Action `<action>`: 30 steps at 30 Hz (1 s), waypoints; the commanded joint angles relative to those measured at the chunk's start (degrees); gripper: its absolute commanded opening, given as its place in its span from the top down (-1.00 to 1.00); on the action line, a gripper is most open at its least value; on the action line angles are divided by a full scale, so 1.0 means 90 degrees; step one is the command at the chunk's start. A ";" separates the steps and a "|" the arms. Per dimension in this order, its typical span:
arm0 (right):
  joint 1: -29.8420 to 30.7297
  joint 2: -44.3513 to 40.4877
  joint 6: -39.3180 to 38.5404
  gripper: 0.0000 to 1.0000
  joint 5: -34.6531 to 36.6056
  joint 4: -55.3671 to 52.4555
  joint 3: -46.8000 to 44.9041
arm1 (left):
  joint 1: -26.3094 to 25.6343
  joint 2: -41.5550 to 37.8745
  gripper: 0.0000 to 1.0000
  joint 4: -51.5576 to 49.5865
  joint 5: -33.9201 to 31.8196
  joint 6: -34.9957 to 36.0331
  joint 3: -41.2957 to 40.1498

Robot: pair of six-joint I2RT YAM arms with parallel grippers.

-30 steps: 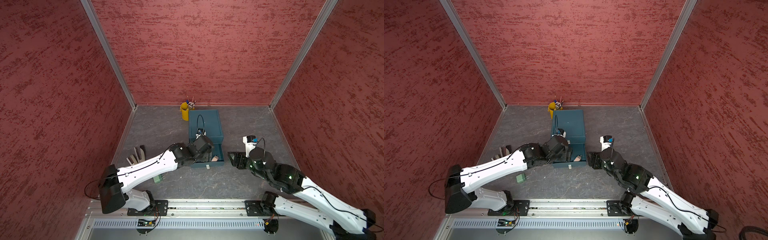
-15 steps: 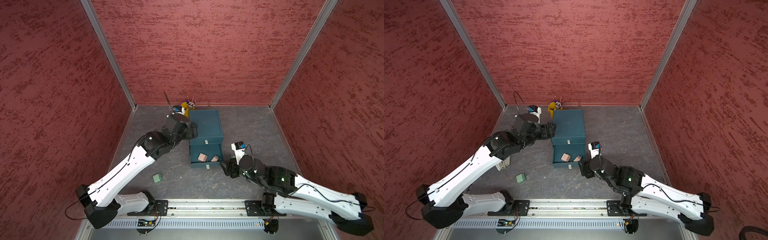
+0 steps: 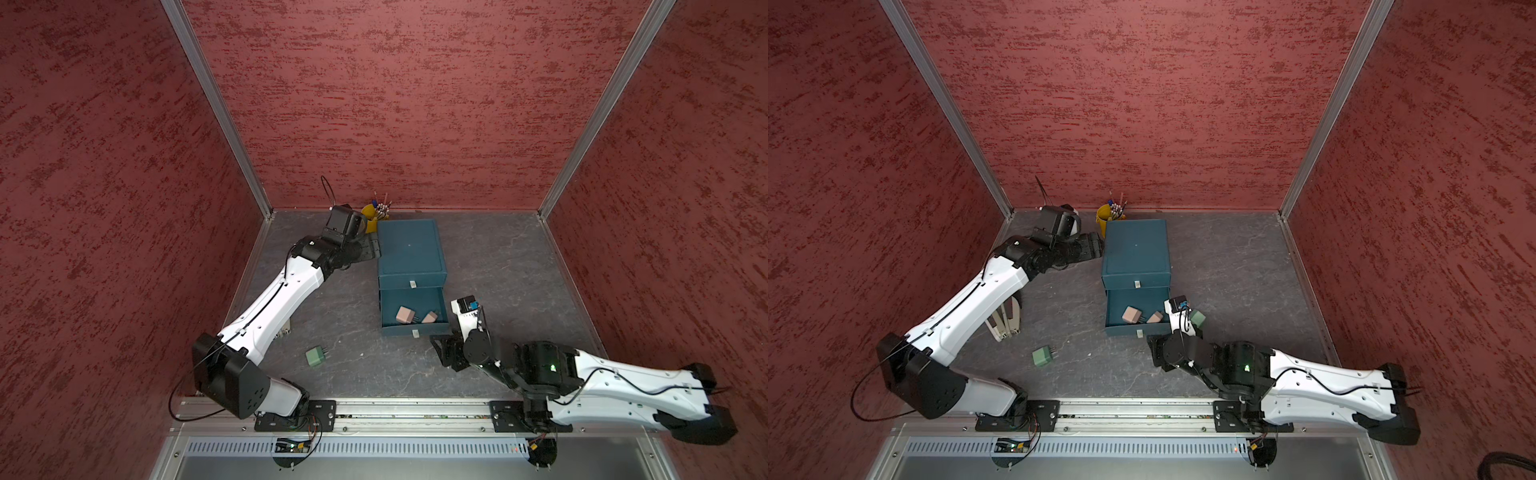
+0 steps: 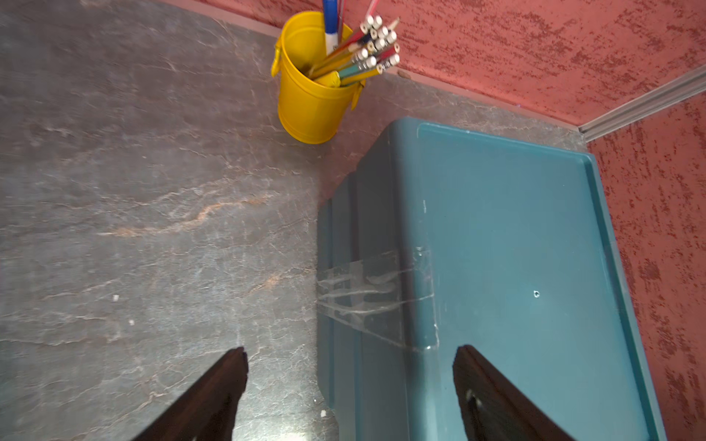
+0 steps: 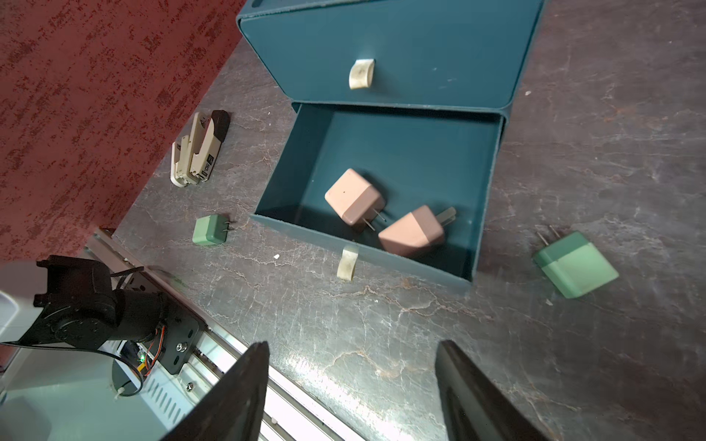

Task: Place the plugs into the drawer by color
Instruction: Close the drawer in the storage box.

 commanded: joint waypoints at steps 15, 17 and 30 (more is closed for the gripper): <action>0.0255 0.0257 -0.0496 -0.69 0.0049 0.2018 -0.0891 | -0.0164 0.0176 -0.66 0.0302 0.0603 -0.0031 -0.0159; 0.0270 0.0403 -0.0531 -0.69 -0.0139 0.2394 -0.1026 | -0.0199 0.0139 -0.63 0.0336 0.0617 -0.0053 -0.0240; 0.0261 0.1614 -0.0545 -0.72 -0.0409 0.3831 -0.1228 | -0.0355 0.0007 -0.51 0.0463 0.0535 -0.0066 -0.0864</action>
